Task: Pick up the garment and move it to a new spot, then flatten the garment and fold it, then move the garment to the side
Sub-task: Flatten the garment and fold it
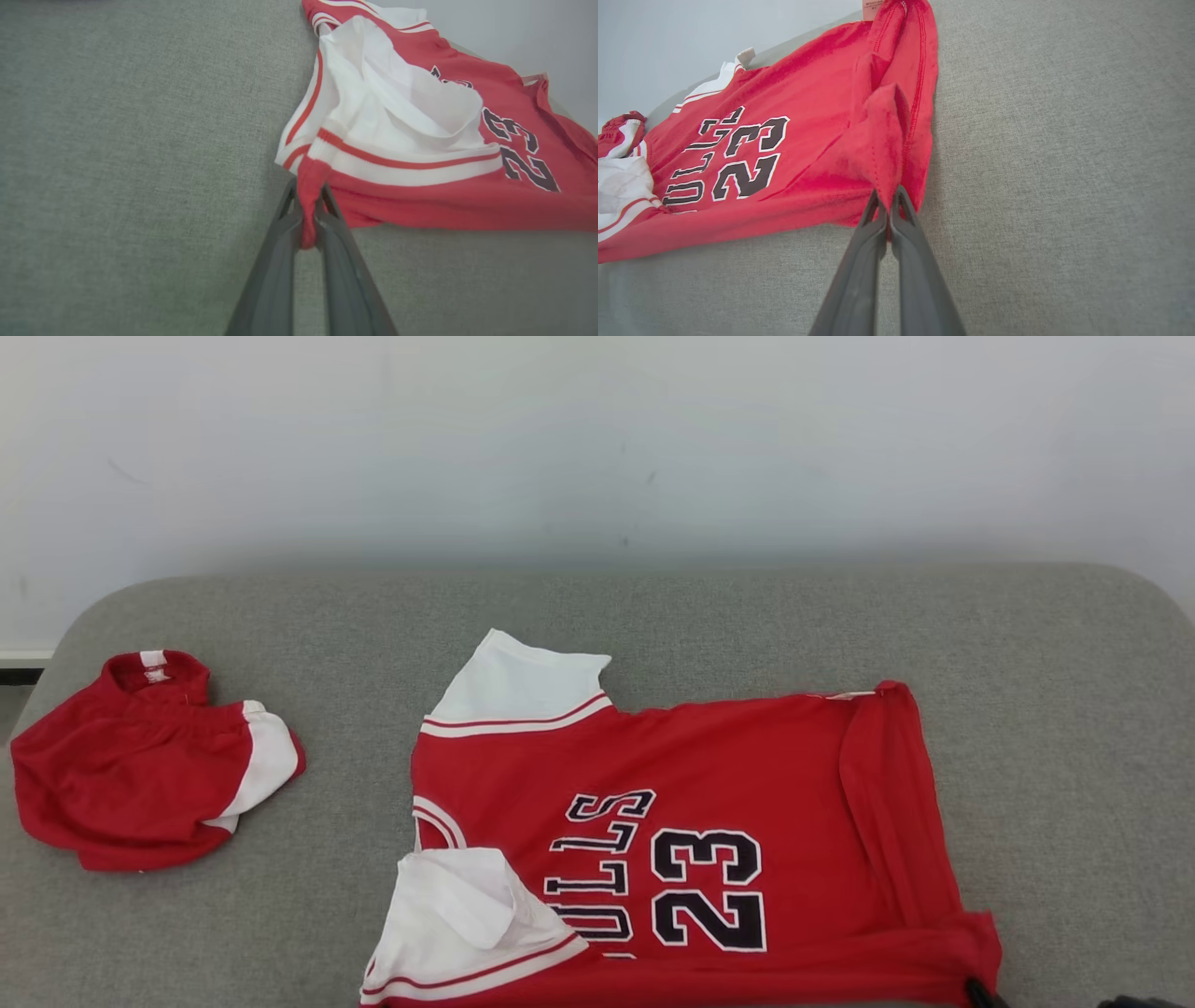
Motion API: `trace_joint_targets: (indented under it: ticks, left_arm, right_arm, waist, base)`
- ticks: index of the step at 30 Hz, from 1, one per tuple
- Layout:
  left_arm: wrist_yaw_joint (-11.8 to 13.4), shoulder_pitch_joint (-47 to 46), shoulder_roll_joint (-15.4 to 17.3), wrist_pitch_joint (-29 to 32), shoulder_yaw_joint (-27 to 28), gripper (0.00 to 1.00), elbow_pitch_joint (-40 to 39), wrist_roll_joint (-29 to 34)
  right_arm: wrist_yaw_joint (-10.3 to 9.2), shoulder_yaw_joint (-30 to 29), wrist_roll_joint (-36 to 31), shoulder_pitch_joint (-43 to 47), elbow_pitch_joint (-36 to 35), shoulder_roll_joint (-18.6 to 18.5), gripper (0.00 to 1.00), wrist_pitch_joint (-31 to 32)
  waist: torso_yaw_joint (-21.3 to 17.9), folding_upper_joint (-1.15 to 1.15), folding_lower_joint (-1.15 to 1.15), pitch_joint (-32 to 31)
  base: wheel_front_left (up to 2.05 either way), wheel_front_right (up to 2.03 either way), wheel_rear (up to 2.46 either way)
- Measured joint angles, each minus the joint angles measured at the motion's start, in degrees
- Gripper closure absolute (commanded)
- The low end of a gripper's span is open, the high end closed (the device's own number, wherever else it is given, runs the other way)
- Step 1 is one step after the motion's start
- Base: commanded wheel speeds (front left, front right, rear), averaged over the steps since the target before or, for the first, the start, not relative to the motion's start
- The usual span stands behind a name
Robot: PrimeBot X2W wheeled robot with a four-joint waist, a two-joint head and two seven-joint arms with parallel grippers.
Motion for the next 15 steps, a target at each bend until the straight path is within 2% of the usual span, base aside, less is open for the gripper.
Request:
trace_joint_targets:
  ticks: [6, 7, 8, 9, 15]
  left_arm:
    - [1.89, 3.09, 0.20, 0.63, -0.30, 1.00, -4.91, 0.02]
    - [2.09, 3.24, 0.23, 0.71, -0.25, 0.87, -5.47, 0.01]
    - [2.41, 3.36, 0.24, 0.73, -0.32, 0.42, -5.99, 0.03]
    - [2.48, 3.52, 0.26, 0.71, -0.34, 0.00, -6.38, 0.11]
    - [3.68, 3.86, 0.14, -0.08, 1.56, 0.00, -8.92, 0.70]
  right_arm:
    - [0.00, -4.41, -0.45, 4.76, -4.67, 1.63, 1.00, 5.91]
    - [0.00, -4.72, -0.78, 5.11, -5.09, 2.07, 0.87, 6.50]
    - [0.00, -4.99, -1.32, 5.23, -5.53, 2.47, 0.49, 6.87]
    - [0.00, -5.22, -1.69, 5.20, -5.99, 2.92, 0.00, 7.16]
    - [0.00, -6.44, -3.33, 3.58, -7.94, 5.35, 0.00, 4.89]
  waist:
    - [0.29, 0.00, 0.00, -0.29]
    - [0.18, 0.00, 0.00, -0.21]
    - [0.07, 0.00, 0.00, -0.16]
    - [-0.06, 0.00, 0.00, -0.13]
    - [-1.15, 0.00, 0.00, -0.30]
  base:
    - [0.00, 0.00, 0.00]
    - [0.00, 0.00, 0.00]
    - [0.00, 0.00, 0.00]
    - [0.00, 0.00, 0.00]
    - [0.00, 0.00, 0.00]
